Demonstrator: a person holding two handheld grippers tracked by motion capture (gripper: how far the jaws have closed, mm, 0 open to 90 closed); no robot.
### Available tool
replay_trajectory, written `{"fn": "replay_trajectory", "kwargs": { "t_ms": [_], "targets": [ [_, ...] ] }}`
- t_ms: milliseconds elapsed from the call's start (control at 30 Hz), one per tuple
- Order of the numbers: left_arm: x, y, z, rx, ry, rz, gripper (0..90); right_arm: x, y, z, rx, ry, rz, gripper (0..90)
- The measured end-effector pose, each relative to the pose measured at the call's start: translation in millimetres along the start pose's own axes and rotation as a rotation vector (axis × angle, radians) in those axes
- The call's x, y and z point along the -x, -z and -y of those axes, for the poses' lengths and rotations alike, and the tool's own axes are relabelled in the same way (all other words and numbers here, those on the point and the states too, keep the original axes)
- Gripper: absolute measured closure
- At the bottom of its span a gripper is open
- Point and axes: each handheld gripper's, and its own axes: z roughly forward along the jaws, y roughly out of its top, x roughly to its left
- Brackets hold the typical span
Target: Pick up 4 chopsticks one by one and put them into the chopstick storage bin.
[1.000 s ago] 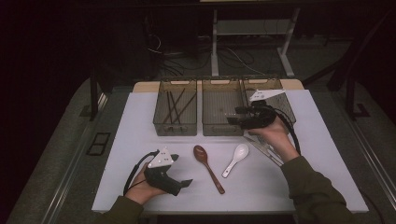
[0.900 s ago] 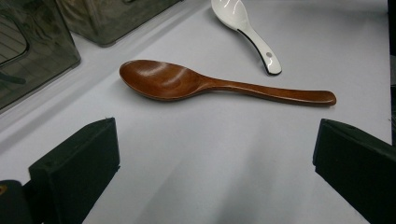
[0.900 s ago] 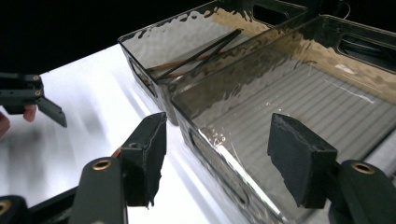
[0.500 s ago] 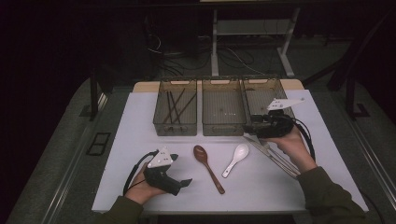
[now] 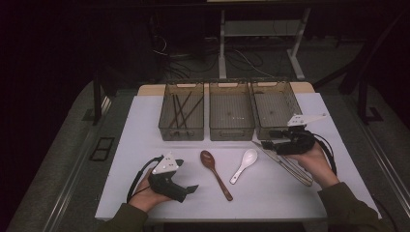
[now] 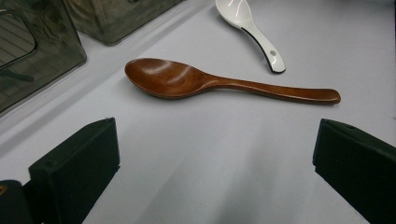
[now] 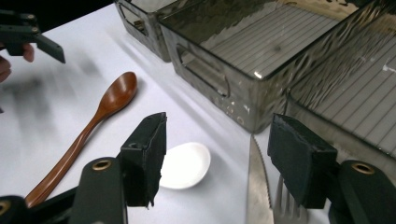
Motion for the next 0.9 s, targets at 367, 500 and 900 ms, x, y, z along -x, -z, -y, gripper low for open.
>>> {"fn": "replay_trajectory", "kwargs": {
  "t_ms": [367, 500, 900],
  "targets": [
    [0.1, 0.9, -0.3, 0.0, -0.004, -0.003, 0.0, -9.2, 9.4, 27.1, -0.008, -0.011, -0.018, 36.7],
    [0.4, 0.9, -0.4, -0.001, -0.005, -0.004, 0.0, -13.4, 13.2, 35.7, -0.004, -0.005, -0.002, 36.8],
    [0.3, 1.2, -0.4, -0.001, -0.002, -0.008, 0.0, -24.6, 17.8, 54.6, -0.024, 0.003, -0.023, 36.8]
  ]
}}
